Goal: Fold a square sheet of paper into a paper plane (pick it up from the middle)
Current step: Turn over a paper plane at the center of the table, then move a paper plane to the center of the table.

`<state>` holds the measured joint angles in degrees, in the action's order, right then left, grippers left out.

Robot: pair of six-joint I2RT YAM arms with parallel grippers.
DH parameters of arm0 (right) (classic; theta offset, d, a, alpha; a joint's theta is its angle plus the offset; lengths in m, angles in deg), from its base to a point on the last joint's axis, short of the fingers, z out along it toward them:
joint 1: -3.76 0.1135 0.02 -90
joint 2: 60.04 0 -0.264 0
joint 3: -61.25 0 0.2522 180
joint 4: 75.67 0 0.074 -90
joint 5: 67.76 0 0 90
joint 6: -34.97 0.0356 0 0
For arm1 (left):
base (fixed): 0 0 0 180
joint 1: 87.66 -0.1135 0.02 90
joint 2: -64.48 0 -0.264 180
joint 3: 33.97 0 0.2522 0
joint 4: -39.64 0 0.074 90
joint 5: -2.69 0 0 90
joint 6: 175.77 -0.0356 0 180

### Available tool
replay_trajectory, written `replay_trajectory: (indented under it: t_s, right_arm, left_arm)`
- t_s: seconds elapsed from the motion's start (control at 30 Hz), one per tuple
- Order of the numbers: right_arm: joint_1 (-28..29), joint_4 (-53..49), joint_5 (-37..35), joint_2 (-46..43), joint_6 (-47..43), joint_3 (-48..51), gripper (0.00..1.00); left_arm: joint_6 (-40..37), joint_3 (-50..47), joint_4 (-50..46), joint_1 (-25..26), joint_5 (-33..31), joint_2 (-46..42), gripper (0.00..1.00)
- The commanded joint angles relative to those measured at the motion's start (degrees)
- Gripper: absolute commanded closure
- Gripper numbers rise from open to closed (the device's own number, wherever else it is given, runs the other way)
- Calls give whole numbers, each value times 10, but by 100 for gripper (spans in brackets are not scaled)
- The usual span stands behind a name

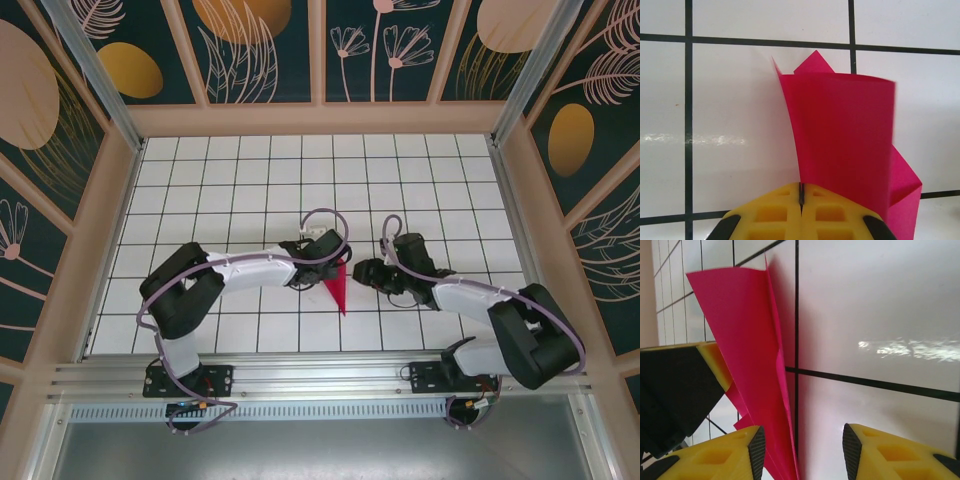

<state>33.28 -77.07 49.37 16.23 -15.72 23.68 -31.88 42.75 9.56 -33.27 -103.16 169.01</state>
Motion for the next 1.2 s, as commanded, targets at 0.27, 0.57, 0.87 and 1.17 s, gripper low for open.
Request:
replay_trajectory:
  t_s: [0.27, 0.57, 0.87, 1.17]
  right_arm:
    - [37, 43, 17, 14, -15, -20, 54]
    - [42, 53, 11, 37, -17, -16, 51]
    - [54, 83, 45, 66, -23, -25, 49]
    - [68, 85, 40, 65, -29, -26, 51]
  left_arm:
    - [-3, -25, 54, -15, 28, -31, 94]
    - [-6, -26, 52, -15, 28, -30, 94]
    - [-9, -24, 50, -15, 29, -30, 94]
    - [-9, -24, 49, -15, 30, -28, 94]
